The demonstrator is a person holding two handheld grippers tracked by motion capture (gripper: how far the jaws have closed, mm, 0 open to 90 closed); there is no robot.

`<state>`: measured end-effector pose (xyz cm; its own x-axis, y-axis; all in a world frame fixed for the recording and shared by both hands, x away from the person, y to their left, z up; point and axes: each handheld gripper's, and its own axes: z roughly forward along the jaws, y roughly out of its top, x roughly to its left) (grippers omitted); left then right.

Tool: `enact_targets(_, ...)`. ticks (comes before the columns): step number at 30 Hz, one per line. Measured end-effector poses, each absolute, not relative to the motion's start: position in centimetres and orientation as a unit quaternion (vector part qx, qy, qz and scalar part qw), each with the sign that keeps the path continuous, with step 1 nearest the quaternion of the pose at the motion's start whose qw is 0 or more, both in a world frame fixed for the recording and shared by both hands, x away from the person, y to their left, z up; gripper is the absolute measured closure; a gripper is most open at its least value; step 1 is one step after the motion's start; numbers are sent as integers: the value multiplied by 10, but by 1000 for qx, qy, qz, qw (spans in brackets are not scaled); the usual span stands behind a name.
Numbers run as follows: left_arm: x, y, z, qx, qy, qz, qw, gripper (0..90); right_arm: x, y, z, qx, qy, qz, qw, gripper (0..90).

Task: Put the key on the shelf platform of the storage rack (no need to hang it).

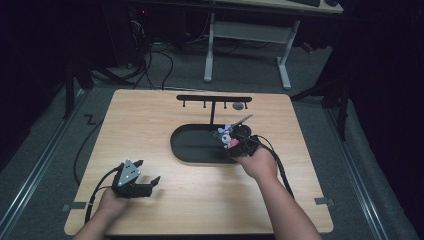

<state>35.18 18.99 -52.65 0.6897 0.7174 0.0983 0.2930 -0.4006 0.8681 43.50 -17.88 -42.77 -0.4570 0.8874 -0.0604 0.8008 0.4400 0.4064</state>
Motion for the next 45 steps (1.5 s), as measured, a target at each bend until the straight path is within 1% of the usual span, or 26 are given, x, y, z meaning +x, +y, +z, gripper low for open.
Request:
enact_targets(6,352,190,-526,802,316,236,449,154,445,-177,-430,510,834,162,133,473)
enact_targets(25,352,190,-526,802,316,236,449,154,460,-181,-440,527,826,155,126,473)
enact_targets(33,352,191,-526,803,316,235,448,154,470,-174,-445,523,827,158,129,473)
enact_targets(40,352,192,-526,802,317,231,451,154,476,-171,-454,526,828,146,125,473)
enact_targets(45,352,192,-526,802,317,231,451,154,475,-174,-464,534,827,135,114,471)
